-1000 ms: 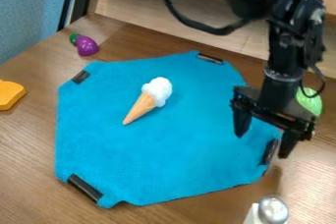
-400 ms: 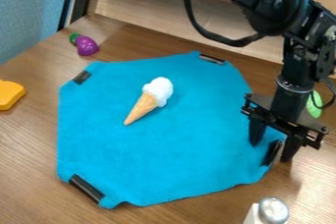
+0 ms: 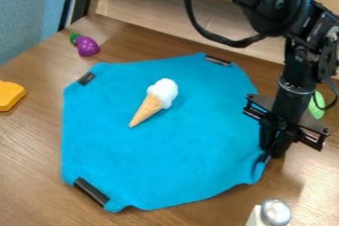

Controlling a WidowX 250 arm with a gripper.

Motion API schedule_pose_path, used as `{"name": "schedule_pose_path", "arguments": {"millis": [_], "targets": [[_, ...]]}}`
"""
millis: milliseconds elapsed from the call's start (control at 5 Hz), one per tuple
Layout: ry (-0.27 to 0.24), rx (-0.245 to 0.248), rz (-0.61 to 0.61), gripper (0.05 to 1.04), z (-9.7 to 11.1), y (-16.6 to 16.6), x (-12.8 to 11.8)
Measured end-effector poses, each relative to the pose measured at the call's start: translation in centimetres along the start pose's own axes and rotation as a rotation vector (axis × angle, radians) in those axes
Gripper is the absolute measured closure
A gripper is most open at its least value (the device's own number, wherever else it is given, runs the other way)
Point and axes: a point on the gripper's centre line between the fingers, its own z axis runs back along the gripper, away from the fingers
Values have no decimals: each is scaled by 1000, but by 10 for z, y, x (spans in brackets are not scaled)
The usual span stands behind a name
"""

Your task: Folds the cloth from bottom right to top left

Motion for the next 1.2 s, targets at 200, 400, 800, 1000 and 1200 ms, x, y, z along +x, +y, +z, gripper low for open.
{"name": "schedule_pose_path", "arguments": {"millis": [200,400,800,1000,1200], "targets": [[19,-15,-4,1015,3,4,-7],[-27,-49,16,1025,30,17,-3],[-55,-74,31,1025,66,67,-2],[-47,-70,69,1025,70,101,-5],[-53,-60,113,1025,76,134,-11]]}}
